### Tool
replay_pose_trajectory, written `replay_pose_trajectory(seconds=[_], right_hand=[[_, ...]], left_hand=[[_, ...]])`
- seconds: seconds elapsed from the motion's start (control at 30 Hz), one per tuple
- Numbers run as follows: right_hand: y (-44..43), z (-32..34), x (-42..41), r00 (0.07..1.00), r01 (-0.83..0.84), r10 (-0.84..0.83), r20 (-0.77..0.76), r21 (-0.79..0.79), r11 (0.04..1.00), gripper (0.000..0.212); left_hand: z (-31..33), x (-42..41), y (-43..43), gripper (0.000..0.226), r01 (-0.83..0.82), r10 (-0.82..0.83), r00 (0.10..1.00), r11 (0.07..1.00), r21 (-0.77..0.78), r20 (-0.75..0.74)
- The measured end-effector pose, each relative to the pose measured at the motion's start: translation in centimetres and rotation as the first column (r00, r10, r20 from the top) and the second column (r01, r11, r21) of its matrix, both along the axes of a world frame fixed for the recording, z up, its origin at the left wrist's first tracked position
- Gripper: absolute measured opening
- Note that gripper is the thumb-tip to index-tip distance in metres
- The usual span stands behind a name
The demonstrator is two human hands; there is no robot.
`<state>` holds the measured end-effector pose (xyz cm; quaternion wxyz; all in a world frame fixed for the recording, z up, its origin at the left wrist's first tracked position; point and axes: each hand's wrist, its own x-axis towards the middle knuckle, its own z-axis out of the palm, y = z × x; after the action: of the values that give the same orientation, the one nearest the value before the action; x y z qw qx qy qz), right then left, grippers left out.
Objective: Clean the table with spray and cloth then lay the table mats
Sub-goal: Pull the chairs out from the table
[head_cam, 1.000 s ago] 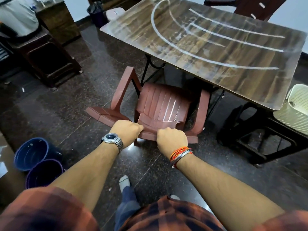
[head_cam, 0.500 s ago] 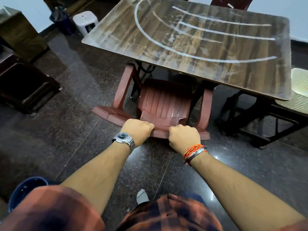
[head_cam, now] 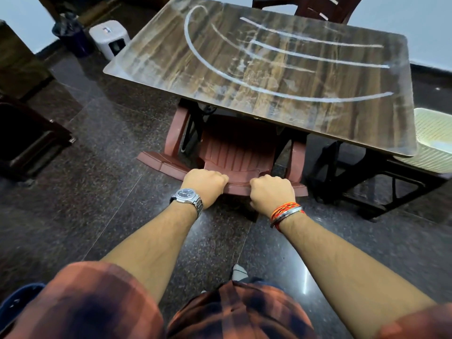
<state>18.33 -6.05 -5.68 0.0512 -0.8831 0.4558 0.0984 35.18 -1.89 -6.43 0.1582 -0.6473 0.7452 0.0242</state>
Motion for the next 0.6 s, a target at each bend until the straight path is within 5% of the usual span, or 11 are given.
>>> replay_pose_trajectory(seconds=[0.6], right_hand=[[-0.3,-0.4,1.9,0.999,0.016,-0.017,0.030,0.008,1.000,0.023]], left_hand=[[-0.4,2.9,-1.3,0.032,0.064,-0.064,0.998,0.998,-0.002,0.015]])
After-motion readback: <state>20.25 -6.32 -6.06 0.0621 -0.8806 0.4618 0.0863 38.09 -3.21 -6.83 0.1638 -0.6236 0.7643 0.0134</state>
